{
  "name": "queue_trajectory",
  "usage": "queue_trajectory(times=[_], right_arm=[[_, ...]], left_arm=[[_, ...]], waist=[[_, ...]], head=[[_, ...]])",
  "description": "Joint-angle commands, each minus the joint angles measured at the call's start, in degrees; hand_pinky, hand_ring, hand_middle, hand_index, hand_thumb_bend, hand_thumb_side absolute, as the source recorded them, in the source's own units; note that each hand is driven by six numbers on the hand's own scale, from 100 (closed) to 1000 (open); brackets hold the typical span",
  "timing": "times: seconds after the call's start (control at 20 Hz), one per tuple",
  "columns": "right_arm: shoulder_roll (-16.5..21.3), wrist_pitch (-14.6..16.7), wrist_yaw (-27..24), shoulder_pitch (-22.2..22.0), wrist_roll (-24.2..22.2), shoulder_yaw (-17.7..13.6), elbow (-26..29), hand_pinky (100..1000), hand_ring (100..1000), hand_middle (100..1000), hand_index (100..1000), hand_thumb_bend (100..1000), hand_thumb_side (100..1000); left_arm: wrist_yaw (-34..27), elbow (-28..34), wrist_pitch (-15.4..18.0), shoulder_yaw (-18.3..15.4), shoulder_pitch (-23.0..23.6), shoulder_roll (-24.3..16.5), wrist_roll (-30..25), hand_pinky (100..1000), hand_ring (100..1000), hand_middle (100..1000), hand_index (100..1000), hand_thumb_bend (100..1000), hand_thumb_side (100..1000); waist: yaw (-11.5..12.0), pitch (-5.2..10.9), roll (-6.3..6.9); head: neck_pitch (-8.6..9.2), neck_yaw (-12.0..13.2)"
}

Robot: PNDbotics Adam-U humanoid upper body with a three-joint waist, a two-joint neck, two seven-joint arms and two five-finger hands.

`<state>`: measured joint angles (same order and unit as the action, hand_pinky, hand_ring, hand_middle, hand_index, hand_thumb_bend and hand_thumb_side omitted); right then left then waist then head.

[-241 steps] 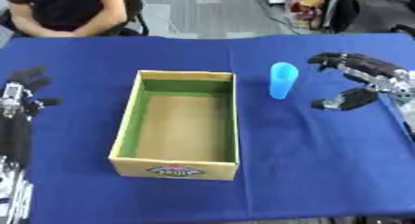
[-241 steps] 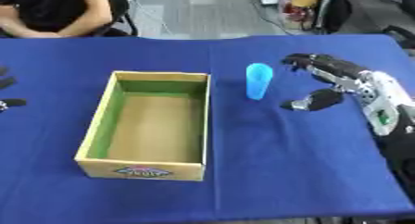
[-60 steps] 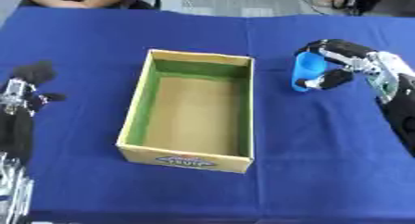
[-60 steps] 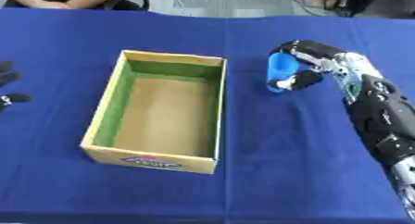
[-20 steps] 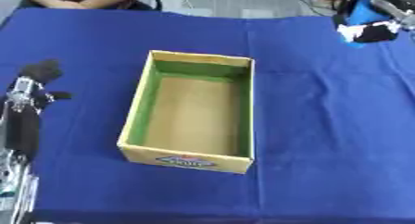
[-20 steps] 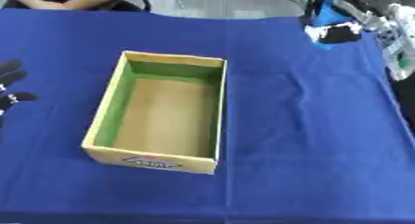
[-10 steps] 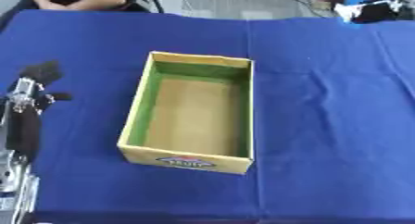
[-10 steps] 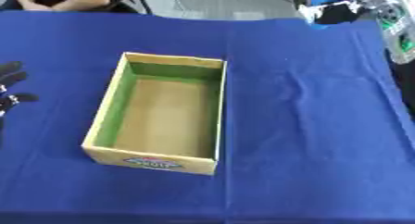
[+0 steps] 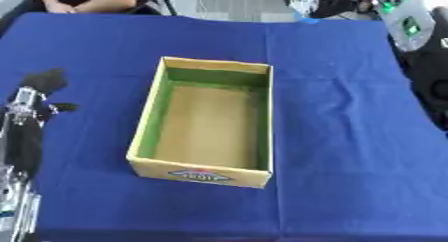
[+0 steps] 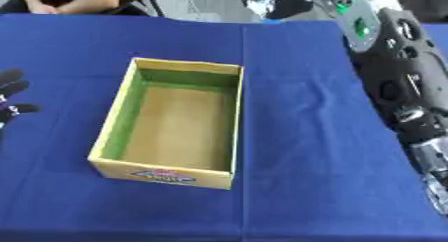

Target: Pick up objects on the table and place them in the box.

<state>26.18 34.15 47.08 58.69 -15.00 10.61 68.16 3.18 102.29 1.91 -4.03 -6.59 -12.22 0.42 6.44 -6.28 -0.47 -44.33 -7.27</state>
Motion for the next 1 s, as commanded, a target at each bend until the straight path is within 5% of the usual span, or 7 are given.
queue_trajectory(times=[0.05, 1.0], right_arm=[[-1.85, 0.9, 0.63, 2.13, -0.55, 0.28, -1.05, 181, 206, 350, 534, 100, 335], [-12.55, 1.74, 5.51, -1.12, 2.65, 0.76, -8.63, 222, 221, 331, 521, 100, 358]], left_arm=[[-0.23, 0.63, 0.12, 0.17, -0.65, -0.61, -0.33, 632, 868, 868, 812, 429, 1000], [-0.47, 0.74, 0.13, 0.52, -1.14, 0.04, -0.63, 633, 871, 870, 810, 428, 1000]], waist=[[0.12, 0.94, 0.22], [0.43, 0.56, 0.65]], head=[[0.21, -1.04], [0.21, -1.55]])
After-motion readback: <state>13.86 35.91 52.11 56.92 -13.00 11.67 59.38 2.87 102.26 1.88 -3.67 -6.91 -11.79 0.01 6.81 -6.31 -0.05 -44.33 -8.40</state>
